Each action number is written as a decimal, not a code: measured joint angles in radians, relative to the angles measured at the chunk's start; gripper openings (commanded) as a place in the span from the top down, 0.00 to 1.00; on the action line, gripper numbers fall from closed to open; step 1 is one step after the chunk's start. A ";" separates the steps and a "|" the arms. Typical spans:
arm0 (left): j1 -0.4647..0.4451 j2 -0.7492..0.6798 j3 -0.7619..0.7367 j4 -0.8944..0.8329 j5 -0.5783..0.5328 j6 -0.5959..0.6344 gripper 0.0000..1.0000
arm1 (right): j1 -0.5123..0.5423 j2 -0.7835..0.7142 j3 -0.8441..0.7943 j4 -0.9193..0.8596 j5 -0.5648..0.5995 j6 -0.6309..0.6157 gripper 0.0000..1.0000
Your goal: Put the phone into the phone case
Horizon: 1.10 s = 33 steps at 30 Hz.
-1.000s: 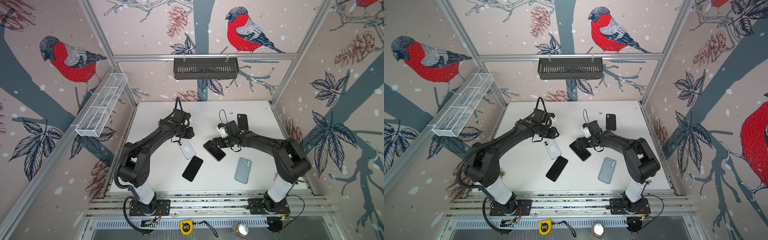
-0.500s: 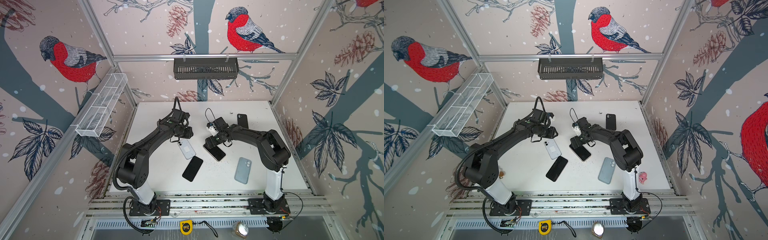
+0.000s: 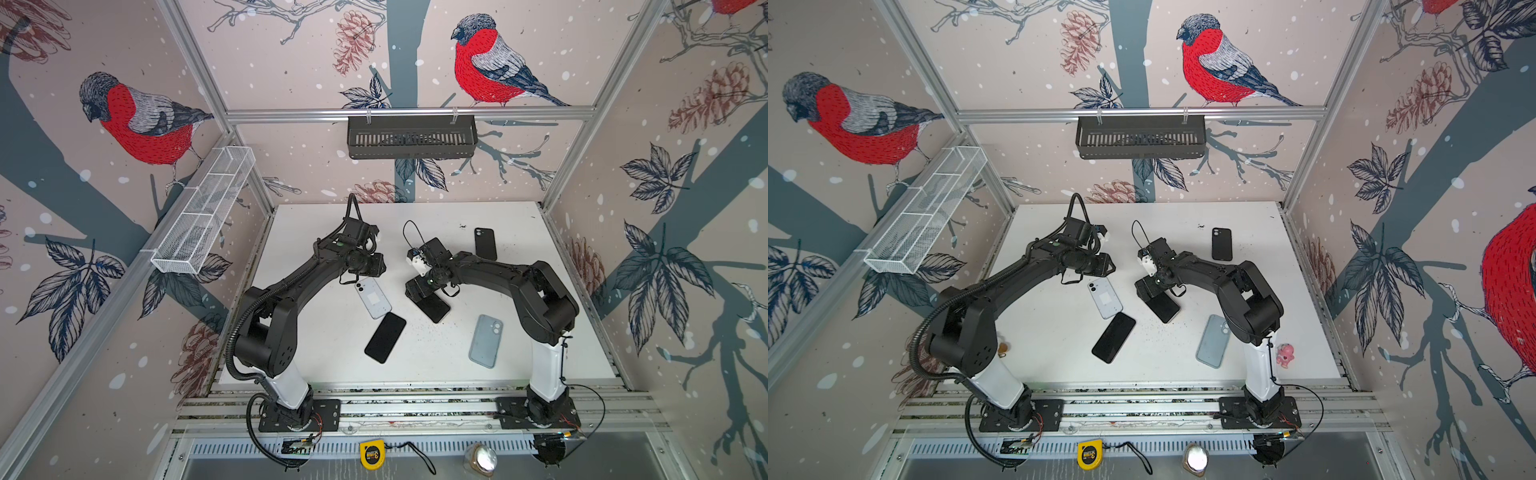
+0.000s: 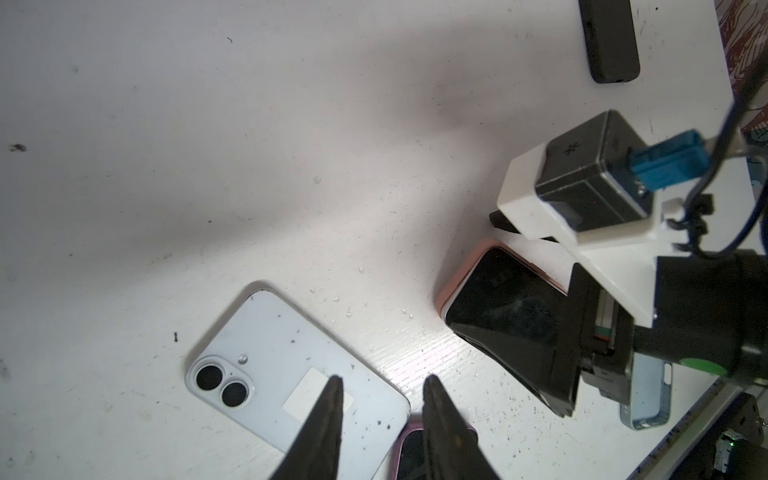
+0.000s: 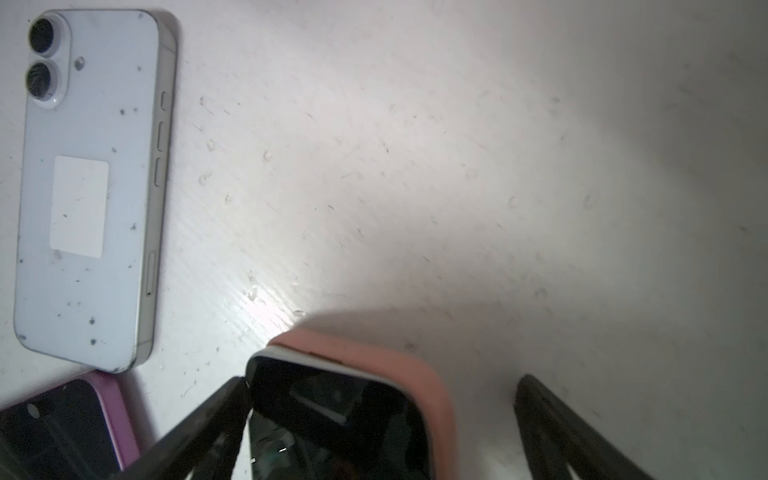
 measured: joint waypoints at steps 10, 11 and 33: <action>0.000 0.000 0.000 0.000 0.002 0.002 0.66 | 0.000 -0.029 -0.040 0.011 0.019 -0.018 0.03; 0.000 0.000 0.000 0.000 0.002 0.003 0.66 | -0.001 -0.029 -0.041 0.011 0.021 -0.018 0.06; 0.002 -0.001 -0.001 0.000 0.003 0.010 0.65 | 0.004 -0.005 -0.072 0.095 0.043 0.001 0.19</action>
